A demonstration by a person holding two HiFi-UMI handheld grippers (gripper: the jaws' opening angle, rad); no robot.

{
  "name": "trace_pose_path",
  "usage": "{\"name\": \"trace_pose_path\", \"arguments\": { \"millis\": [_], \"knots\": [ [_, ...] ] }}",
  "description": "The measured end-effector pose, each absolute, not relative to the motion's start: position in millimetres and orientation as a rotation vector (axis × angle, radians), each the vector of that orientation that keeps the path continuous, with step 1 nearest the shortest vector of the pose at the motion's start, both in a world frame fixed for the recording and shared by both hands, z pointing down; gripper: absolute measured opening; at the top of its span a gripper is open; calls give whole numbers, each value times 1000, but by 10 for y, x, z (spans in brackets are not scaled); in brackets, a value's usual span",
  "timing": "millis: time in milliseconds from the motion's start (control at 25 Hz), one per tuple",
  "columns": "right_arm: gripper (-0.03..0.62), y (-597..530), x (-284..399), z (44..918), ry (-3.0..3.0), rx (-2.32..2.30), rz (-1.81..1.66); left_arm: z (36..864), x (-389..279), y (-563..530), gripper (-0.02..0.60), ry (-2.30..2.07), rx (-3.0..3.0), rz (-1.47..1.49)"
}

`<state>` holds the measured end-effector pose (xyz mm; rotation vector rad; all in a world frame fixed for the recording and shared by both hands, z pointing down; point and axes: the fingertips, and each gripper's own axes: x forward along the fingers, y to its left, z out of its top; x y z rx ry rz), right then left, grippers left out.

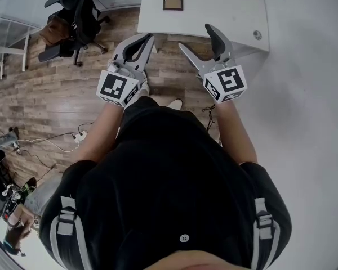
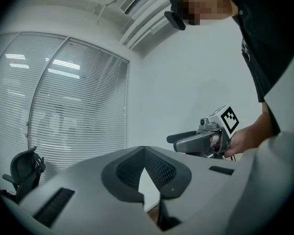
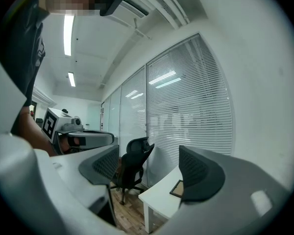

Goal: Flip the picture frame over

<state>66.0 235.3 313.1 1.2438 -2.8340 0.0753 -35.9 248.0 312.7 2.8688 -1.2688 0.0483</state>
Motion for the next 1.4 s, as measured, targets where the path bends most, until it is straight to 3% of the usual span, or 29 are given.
{"name": "trace_pose_path", "arguments": {
  "millis": [1400],
  "knots": [
    [377,264,-636,3630,-2545,1494,285,3401,-1557,249,2,-868,2922,19]
  ]
}}
